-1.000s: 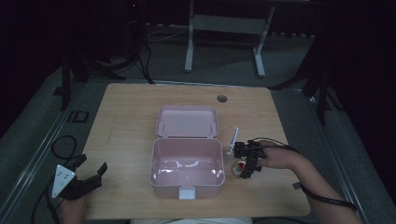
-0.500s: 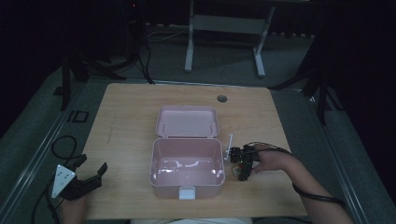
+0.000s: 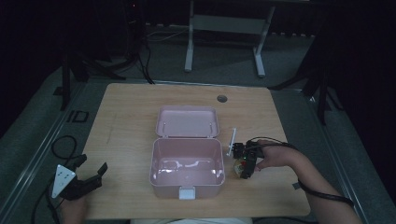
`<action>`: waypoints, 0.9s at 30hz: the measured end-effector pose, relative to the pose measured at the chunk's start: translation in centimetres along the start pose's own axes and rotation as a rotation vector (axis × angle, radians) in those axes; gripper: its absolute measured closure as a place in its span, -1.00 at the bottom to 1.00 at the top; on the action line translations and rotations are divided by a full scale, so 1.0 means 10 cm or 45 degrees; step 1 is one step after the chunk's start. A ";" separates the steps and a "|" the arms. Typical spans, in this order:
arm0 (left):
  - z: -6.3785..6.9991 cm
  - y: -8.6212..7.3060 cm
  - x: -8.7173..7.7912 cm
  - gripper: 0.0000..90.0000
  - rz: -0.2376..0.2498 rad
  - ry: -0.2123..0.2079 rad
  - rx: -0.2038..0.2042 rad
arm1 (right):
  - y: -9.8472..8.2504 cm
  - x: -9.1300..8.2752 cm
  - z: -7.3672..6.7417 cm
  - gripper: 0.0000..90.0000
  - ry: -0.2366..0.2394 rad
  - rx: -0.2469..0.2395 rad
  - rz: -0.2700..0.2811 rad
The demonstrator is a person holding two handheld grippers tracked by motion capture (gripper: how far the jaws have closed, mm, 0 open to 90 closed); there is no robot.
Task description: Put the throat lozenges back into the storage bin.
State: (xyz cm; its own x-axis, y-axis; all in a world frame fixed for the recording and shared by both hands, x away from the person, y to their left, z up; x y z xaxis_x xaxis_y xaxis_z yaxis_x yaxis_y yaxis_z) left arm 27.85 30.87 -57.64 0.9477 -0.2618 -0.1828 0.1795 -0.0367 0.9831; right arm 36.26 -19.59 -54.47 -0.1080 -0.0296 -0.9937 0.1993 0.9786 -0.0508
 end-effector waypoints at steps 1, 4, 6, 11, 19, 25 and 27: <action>0.00 0.00 0.00 -0.67 0.000 0.000 0.000 | 0.00 0.00 0.00 -0.56 0.000 0.000 0.000; 0.00 0.00 0.00 -0.67 -0.002 0.001 0.001 | -0.02 -0.16 -0.04 -0.56 -0.015 0.006 -0.010; 0.00 0.00 0.00 -0.67 -0.001 0.001 0.000 | -0.03 -0.19 -0.05 -0.56 -0.018 0.005 -0.006; 0.00 0.00 0.00 -0.67 -0.003 0.002 0.002 | -0.04 -0.52 -0.13 -0.56 -0.038 0.025 0.014; 0.00 0.00 0.00 -0.67 -0.003 0.003 0.001 | -0.02 -0.92 -0.21 -0.55 -0.068 0.053 0.017; 0.00 0.00 0.00 -0.67 -0.001 0.002 -0.002 | 0.06 -1.17 -0.28 -0.55 -0.076 0.053 0.074; 0.00 0.00 0.00 -0.67 -0.002 0.002 0.002 | 0.10 -1.22 -0.31 -0.55 -0.081 0.048 0.077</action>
State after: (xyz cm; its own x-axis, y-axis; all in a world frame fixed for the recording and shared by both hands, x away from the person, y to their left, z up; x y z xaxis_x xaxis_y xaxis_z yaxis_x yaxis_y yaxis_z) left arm 27.86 30.90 -57.64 0.9479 -0.2599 -0.1841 0.1804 -0.0383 0.9828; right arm 34.77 -17.67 -42.06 -0.0331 0.0153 -0.9993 0.2405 0.9706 0.0069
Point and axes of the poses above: each handheld gripper's, and its own axes: x roughly forward along the jaws, y roughly out of its top, z roughly to its right, the point moved 7 cm from there along x, roughly forward along the jaws, and after that the axes turned 2 degrees about y, right-handed, at the moved point
